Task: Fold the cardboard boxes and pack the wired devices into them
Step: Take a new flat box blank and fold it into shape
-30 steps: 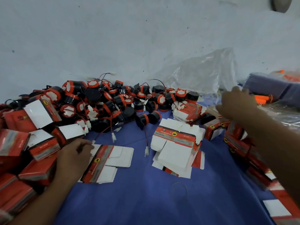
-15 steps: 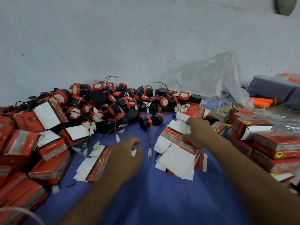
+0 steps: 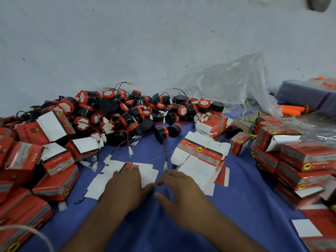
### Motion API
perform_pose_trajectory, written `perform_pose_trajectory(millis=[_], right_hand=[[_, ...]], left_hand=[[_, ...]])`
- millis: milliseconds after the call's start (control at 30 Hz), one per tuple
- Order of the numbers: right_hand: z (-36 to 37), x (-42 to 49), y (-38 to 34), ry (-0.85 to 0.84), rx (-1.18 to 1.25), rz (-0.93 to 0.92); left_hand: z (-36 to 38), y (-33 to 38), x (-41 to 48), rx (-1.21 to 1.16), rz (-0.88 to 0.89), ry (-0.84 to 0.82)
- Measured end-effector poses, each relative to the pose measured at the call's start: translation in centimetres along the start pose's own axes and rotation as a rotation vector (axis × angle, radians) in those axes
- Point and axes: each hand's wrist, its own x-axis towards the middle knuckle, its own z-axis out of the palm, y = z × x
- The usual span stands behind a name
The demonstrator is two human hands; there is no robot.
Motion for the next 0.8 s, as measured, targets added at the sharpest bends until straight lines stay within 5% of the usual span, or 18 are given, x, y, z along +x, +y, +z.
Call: perform_pose_trajectory(millis=[200,333,400,533,800], right_hand=[[2.1,-0.5,0.4,-0.054,0.135,0.175],[2.1,0.0,1.6,-0.193,-0.072,-0.019],[2.1,0.4,1.5,-0.21,-0.136,-0.02],[1.7,1.3,1.0,-0.126,-0.274,0.018],[-0.4,0.5,-0.4,-0.077,-0.421,0.073]], left_hand=[[-1.6,0.6,-1.6,0.085,0.266,-0.04],[-2.1,-1.0,-1.8,-0.348,0.397,-0.055],[-1.4,-1.7,-2.3,-0.575,0.339,0.071],[0.1,-2.7,-2.8,-0.585,0.185,0.469],[-0.1,-2.3,-3.5,-0.966,0.082,0.557]])
